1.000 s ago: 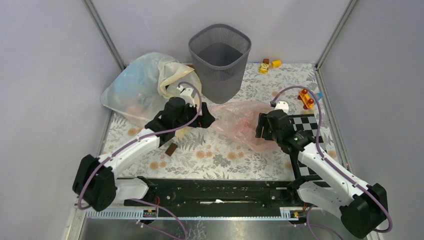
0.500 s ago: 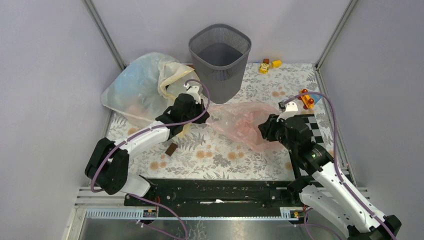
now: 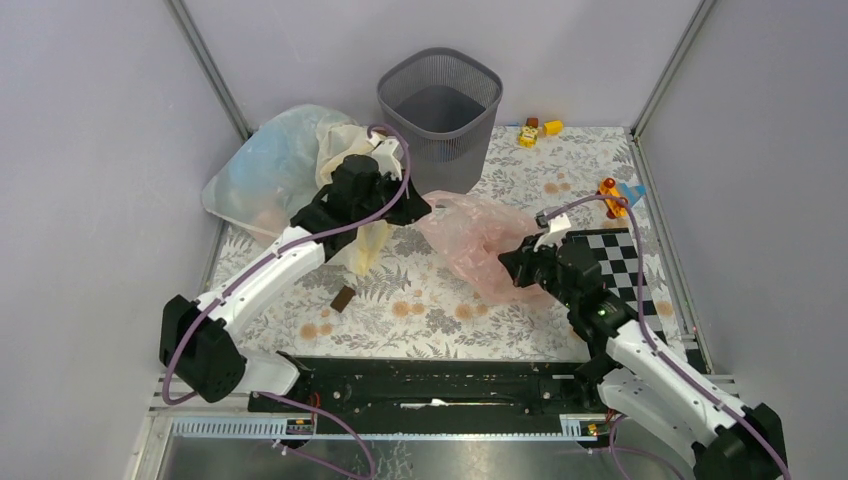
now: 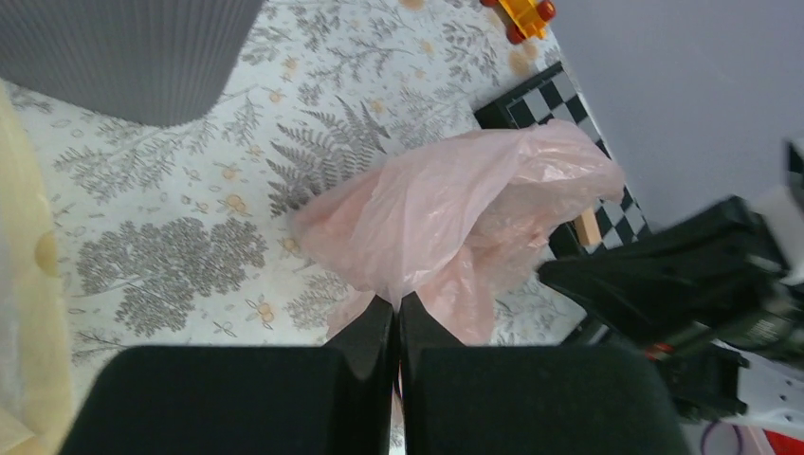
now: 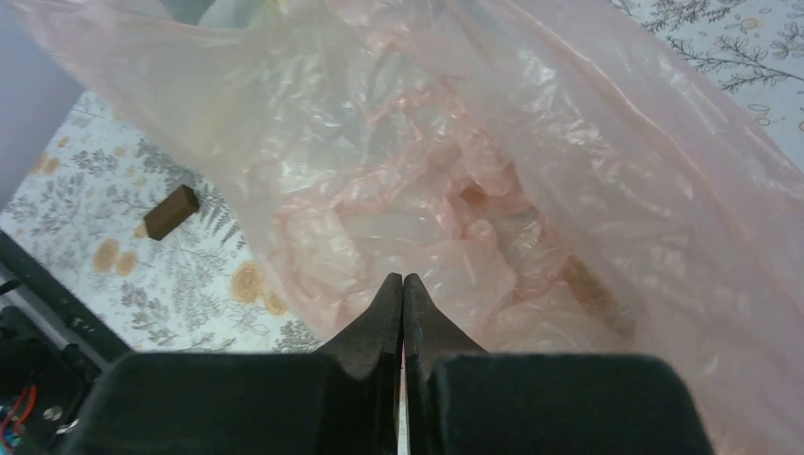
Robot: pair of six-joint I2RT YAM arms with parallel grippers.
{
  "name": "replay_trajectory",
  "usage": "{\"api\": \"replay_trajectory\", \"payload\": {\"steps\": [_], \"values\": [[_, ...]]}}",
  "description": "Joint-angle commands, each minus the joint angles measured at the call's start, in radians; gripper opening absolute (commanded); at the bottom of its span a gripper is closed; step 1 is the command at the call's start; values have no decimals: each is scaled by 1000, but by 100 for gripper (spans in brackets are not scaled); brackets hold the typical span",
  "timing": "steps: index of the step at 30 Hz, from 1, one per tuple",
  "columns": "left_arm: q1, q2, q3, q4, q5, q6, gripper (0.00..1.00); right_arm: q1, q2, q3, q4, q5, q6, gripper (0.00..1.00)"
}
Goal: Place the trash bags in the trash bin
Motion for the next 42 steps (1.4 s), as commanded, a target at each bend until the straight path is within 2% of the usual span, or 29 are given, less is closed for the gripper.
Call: {"api": "replay_trajectory", "payload": {"steps": [1,6,10,17,21,25,27,29,32,36,42], "values": [[-4,-32,40,-44,108,-30,0,-1,83,-74,268,48,-42,0],[-11,-39,46,-38,157,-58,0,0,202,-81,326,114,-7,0],[-23,-61,26,32,246,-130,0,1,274,-100,398,166,20,0],[-32,-97,-11,325,455,-392,0,0,483,-74,477,180,68,0],[-31,-89,4,586,530,-605,0,0,595,-59,487,169,114,0],[-27,-34,133,801,597,-828,0,0,643,-64,470,176,144,0],[-20,-5,236,827,615,-886,0,1,640,-64,431,217,159,0],[-14,14,359,789,623,-888,0,1,614,-62,372,273,176,0],[-12,13,459,595,608,-773,0,0,521,-61,301,313,171,0],[-12,-21,438,311,545,-575,0,0,347,-93,280,287,145,0],[-14,-46,400,7,437,-285,0,1,138,-39,93,326,111,4]]}}
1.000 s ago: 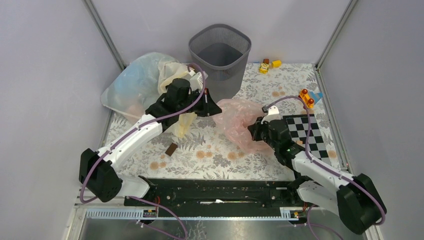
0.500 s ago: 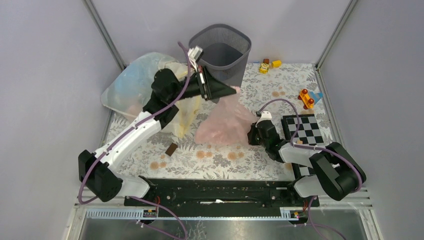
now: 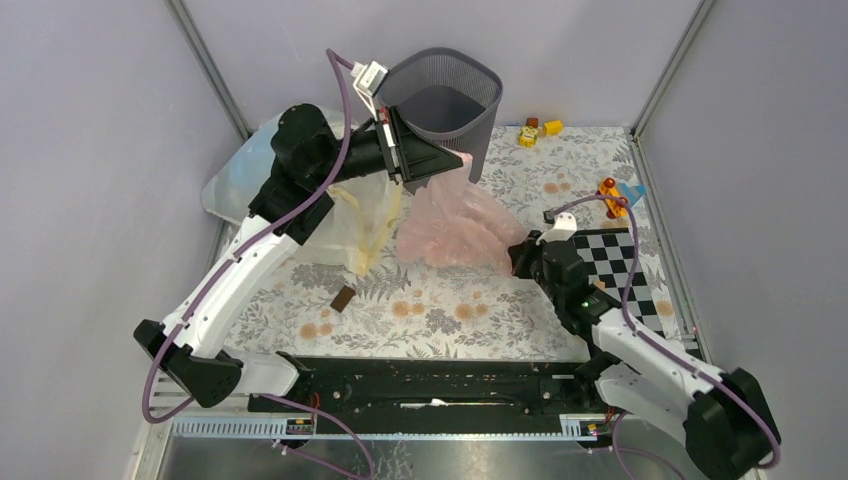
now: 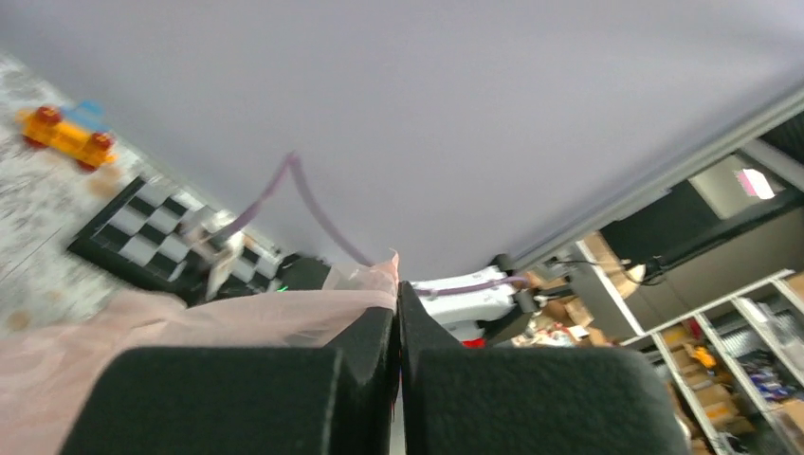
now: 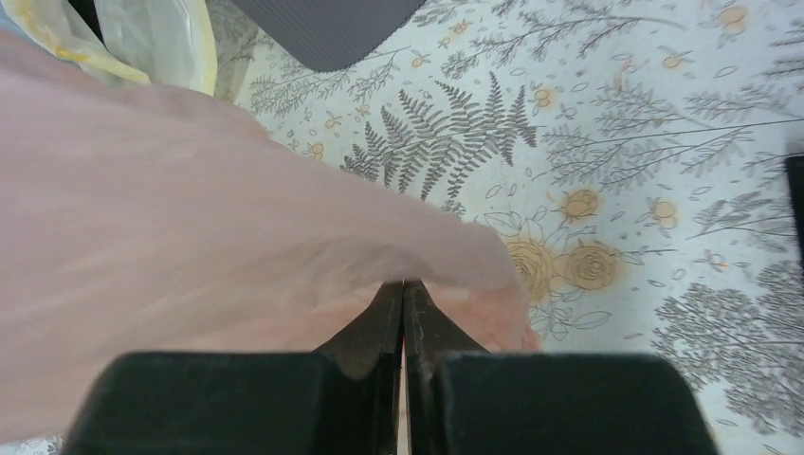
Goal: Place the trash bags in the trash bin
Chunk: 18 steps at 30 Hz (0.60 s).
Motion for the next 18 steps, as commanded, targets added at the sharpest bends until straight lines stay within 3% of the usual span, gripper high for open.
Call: {"api": "replay_trajectory", "payload": {"steps": [1,5,9,18], "values": [[3,-19,-25,-267,-103,267,0,-2,-122,47,-159,40,-48,4],[2,-29,-92,-321,-130,350,0,-2,-216,28,-101,-153,-109,1],[2,-3,-43,-437,-175,439,0,-1,-259,-4,10,-309,-164,0],[-3,26,-4,-545,-183,513,0,16,-134,73,155,-482,-318,0]]}}
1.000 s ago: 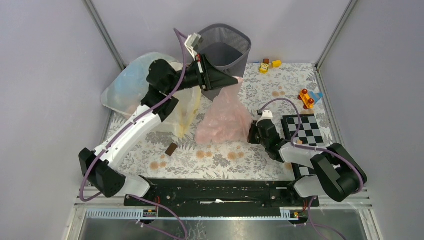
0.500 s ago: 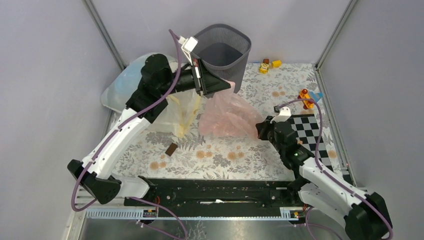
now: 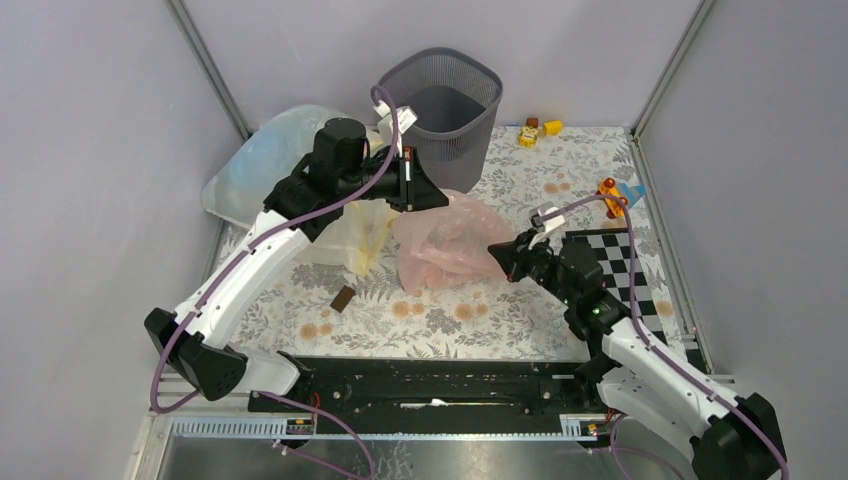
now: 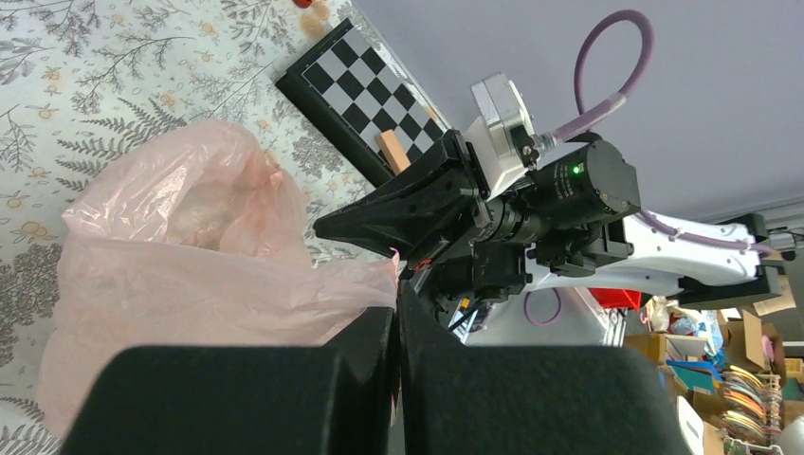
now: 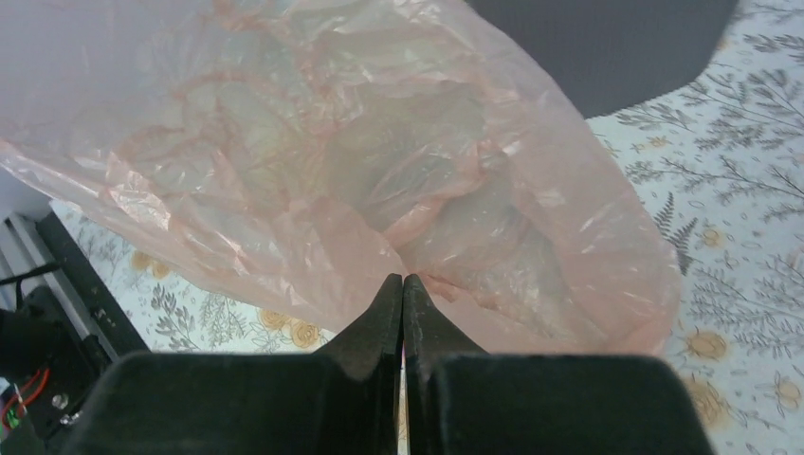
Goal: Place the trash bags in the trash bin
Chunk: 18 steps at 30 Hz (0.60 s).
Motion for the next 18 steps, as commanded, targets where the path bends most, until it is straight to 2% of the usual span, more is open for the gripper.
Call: {"api": "replay_trajectory", "payload": {"steps": [1,8,12,16,18], "values": [[-3,-9,41,-23,-17,56,0,22,78,64,133,-127,-123,0],[-2,-28,44,-23,14,66,0,39,336,120,346,-136,-241,0],[-3,-26,39,-23,29,70,0,46,500,221,331,-256,-267,0],[-3,-8,50,-3,24,59,0,152,533,175,401,-153,-330,0],[-5,7,60,25,45,36,0,182,558,184,392,-151,-343,0]]}}
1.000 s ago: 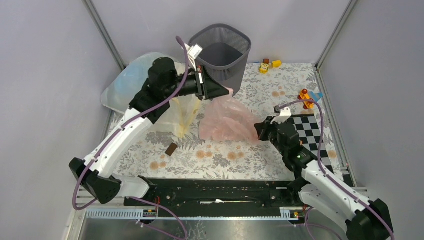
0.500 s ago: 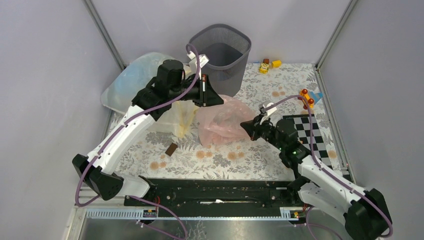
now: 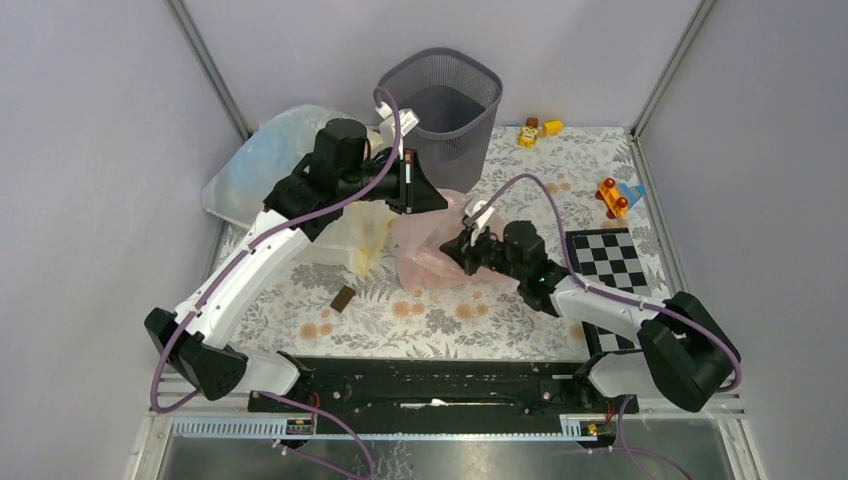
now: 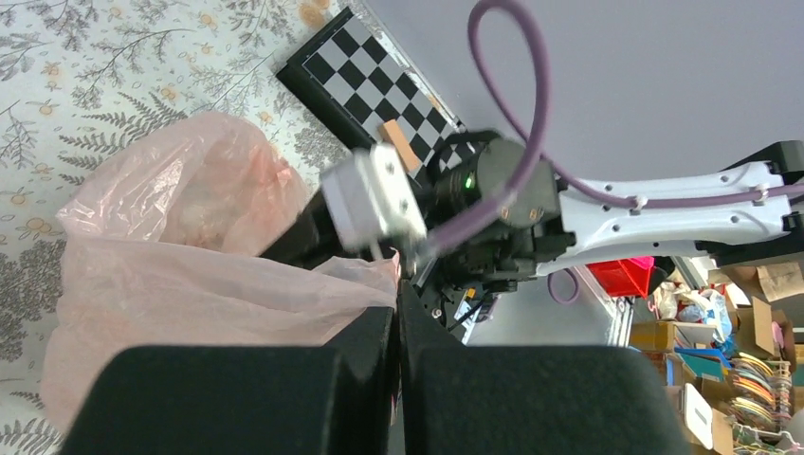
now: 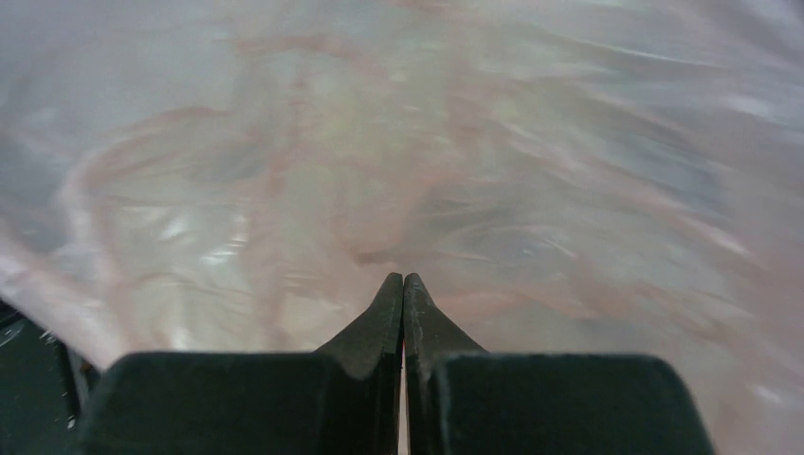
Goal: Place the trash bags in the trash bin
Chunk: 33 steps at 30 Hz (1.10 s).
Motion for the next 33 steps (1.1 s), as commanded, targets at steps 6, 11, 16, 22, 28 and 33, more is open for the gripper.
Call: {"api": "replay_trajectory", "payload": {"steps": [6,11,16,22,28,33], "values": [[-66,69,87,219,97,-114,0,132,81,34,68,57,-124,0],[-160,128,91,410,167,-222,0,133,114,14,115,59,-115,0],[-176,116,57,685,242,-388,0,131,139,-27,201,56,-90,0],[-178,93,78,850,290,-550,0,132,142,-95,337,64,-15,0],[-213,77,38,870,283,-569,0,131,112,-125,412,103,35,0],[-214,71,30,707,239,-444,0,133,-18,-155,416,24,109,0]]}}
